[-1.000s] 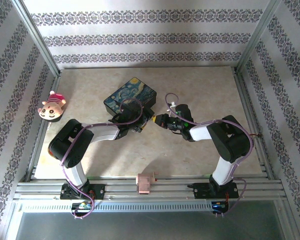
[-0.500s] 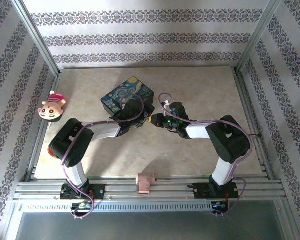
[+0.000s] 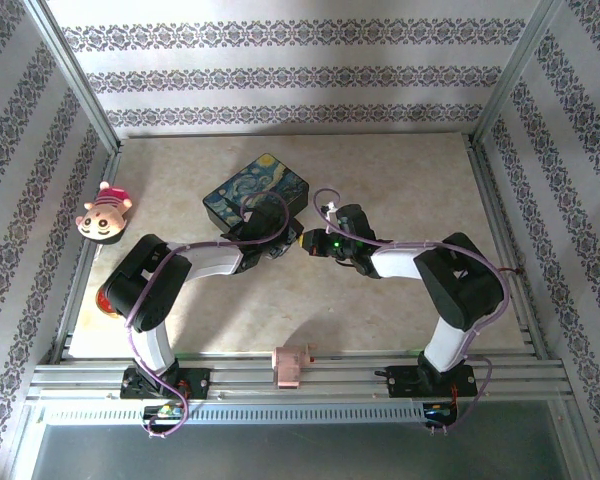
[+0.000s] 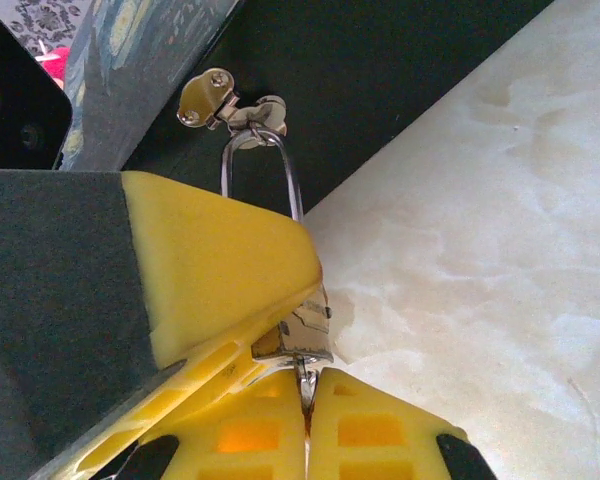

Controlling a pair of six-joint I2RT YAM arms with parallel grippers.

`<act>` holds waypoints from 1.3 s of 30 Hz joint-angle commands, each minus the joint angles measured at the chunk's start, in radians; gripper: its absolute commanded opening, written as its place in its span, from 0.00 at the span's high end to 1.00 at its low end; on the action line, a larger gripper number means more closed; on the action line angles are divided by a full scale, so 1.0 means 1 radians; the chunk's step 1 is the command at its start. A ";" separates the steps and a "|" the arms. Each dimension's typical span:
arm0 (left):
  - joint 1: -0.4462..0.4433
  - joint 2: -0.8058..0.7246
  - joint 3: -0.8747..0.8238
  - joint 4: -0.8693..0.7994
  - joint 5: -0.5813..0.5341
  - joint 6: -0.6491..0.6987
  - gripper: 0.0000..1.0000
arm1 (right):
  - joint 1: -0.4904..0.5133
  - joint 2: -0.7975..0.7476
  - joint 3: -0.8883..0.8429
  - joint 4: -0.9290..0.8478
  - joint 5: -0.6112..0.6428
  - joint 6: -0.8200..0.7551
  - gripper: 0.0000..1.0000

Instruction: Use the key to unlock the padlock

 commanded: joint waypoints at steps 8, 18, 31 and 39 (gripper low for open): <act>-0.012 -0.024 -0.007 0.025 0.063 0.027 0.87 | 0.020 -0.168 -0.046 -0.080 0.022 -0.055 0.72; -0.059 -0.039 -0.046 0.002 0.156 0.053 0.87 | -0.027 -0.374 -0.151 -0.184 0.076 -0.032 0.66; -0.088 0.001 -0.120 0.026 0.235 0.121 0.65 | -0.060 -0.314 -0.156 -0.224 0.025 -0.025 0.65; -0.088 0.038 -0.152 0.112 0.246 0.097 0.51 | -0.044 -0.188 -0.113 -0.162 -0.018 -0.017 0.67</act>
